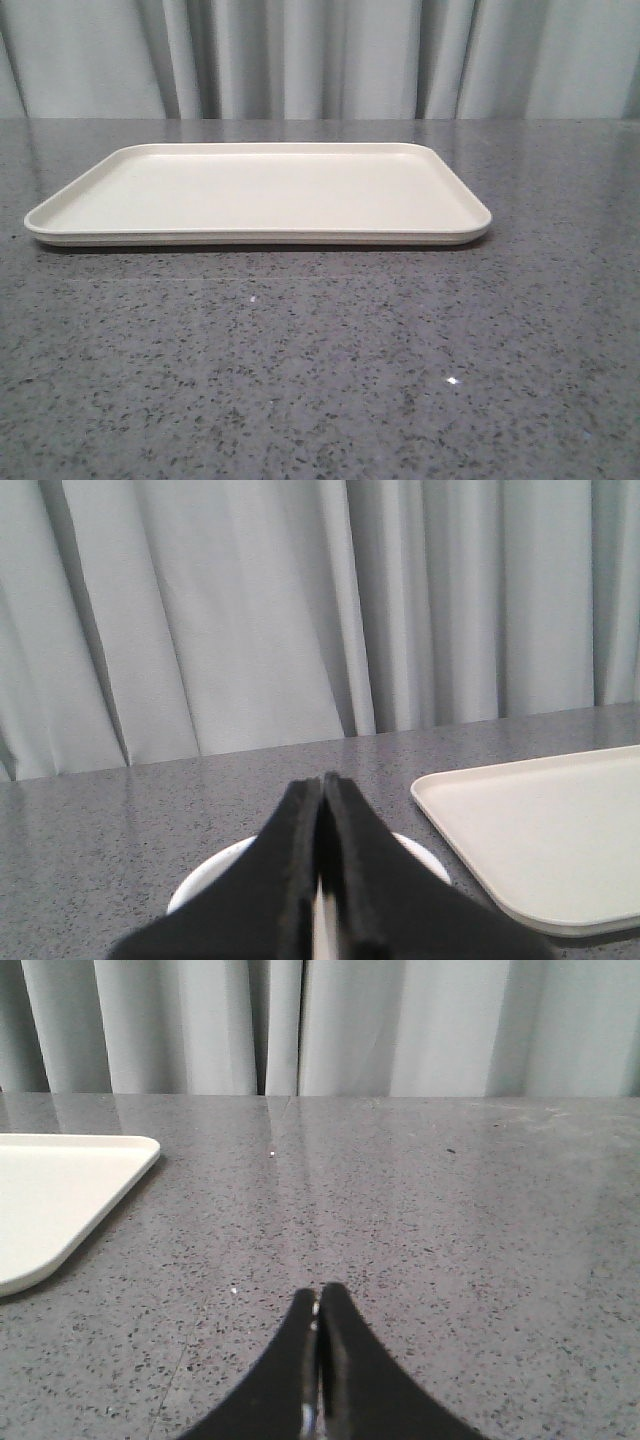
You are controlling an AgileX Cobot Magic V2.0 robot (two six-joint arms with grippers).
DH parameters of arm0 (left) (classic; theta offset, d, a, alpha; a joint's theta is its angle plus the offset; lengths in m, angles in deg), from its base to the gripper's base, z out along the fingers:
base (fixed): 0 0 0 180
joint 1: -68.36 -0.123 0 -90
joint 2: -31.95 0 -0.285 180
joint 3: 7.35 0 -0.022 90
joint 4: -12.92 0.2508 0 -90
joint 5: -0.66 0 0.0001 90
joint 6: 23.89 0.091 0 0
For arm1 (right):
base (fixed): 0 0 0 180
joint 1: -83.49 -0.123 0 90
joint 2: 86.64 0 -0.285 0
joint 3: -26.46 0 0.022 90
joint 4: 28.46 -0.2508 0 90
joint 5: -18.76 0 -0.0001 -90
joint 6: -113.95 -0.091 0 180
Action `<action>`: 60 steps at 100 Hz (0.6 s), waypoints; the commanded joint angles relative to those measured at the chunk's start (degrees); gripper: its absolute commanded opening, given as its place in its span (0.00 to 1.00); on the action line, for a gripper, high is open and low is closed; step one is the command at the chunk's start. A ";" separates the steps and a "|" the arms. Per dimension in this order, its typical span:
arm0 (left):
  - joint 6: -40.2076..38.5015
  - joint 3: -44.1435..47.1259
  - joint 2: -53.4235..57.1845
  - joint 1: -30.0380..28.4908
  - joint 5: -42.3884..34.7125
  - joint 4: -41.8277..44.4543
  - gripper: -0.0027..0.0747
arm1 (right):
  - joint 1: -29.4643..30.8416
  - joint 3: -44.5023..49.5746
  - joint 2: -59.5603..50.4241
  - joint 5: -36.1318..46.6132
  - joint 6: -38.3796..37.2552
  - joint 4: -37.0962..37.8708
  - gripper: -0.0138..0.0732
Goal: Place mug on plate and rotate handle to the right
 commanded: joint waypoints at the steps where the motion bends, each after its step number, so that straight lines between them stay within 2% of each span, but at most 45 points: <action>1: -0.19 0.42 1.74 -0.08 -4.99 -0.12 0.01 | 0.44 -0.06 -1.21 4.25 0.28 -0.21 0.03; 23: -0.19 0.42 1.74 -0.08 -6.16 -0.12 0.01 | 0.44 -0.06 -1.21 4.65 0.28 -0.21 0.03; 45: -0.45 0.17 1.74 -0.08 -12.33 -2.95 0.01 | 0.44 -0.10 -1.16 11.82 0.22 -0.53 0.03; 60: -0.45 -2.08 1.74 -0.08 -12.58 -5.69 0.01 | 0.44 -2.10 -1.16 12.16 0.22 -2.53 0.03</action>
